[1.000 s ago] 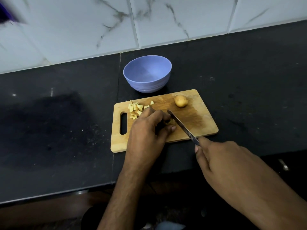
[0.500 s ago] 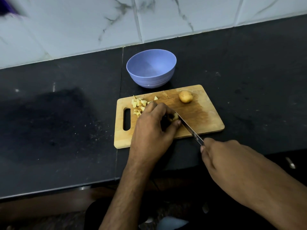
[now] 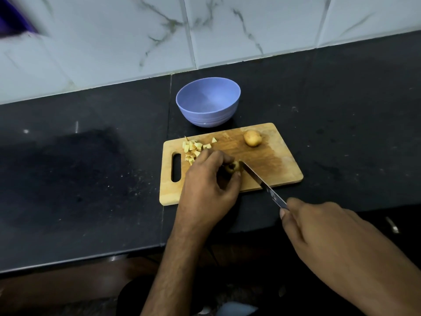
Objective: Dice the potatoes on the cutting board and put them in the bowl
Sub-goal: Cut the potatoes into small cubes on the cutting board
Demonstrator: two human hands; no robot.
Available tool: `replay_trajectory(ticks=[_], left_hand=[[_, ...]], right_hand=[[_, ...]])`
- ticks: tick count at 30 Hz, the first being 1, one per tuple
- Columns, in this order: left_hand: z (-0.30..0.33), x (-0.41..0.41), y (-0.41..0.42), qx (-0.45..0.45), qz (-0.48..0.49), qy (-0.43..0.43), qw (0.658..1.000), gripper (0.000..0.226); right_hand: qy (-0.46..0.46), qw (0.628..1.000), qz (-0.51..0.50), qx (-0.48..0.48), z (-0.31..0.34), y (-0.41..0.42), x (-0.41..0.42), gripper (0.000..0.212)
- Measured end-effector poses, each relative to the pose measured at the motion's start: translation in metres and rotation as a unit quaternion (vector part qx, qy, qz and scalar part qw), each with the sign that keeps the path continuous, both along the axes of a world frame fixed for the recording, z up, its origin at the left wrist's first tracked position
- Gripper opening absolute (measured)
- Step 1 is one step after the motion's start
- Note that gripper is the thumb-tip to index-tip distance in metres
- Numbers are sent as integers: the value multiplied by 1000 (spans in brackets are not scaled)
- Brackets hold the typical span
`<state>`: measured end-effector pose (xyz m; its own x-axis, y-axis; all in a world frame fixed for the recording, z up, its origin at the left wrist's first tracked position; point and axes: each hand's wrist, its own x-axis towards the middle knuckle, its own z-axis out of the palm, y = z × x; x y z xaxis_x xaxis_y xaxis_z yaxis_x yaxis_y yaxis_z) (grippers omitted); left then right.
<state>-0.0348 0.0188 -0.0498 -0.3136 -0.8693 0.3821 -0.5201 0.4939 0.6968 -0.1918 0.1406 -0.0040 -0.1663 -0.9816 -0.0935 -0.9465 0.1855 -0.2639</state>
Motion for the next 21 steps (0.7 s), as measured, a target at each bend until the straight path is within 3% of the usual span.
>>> replay_trajectory(ticks=[9,21], left_hand=[[-2,-1,6,-46,47,-11,998,26],[-3,1,2,-32,48,6,998,24]], right_hand=[[0,999,23,-38,3,-11,9,28],[28,999,38,15,5,-23,7,21]])
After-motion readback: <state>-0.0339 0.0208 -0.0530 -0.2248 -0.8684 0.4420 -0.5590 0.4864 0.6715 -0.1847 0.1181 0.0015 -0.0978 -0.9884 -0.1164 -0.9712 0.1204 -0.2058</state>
